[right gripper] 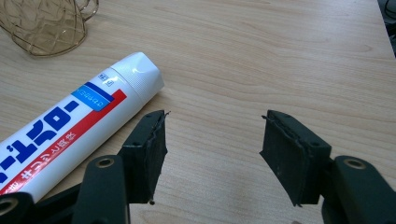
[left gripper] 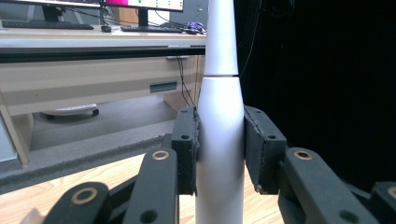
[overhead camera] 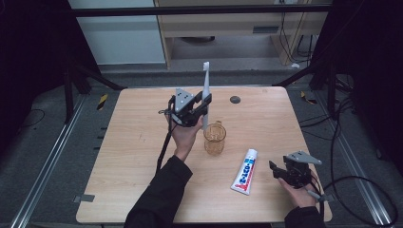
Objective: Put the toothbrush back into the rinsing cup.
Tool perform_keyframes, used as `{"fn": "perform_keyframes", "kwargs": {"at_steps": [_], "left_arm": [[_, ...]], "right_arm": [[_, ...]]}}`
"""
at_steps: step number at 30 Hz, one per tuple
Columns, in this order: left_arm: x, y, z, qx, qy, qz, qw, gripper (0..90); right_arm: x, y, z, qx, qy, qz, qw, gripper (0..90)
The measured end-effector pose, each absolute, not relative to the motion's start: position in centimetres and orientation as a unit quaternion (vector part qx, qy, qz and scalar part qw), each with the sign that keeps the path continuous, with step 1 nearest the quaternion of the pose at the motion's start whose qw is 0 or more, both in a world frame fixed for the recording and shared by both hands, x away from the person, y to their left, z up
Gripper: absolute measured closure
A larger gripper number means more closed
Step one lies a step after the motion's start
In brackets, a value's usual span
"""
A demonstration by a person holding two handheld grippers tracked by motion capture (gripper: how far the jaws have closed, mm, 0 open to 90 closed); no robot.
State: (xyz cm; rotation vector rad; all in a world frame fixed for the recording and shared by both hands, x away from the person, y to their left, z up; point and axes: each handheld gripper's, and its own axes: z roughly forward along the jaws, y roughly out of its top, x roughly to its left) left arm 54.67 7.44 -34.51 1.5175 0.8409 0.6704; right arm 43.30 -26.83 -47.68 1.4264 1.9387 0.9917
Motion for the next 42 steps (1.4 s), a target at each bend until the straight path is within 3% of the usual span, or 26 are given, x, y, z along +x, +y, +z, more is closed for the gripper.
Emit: {"fn": "perform_keyframes", "kwargs": {"at_steps": [42], "left_arm": [[54.3, 6.5, -40.8, 0.671, 0.352, 0.263, 0.598, 66.9]], "right_arm": [[43.3, -26.7, -47.8, 0.526, 0.722, 0.363, 0.266, 40.2]]}}
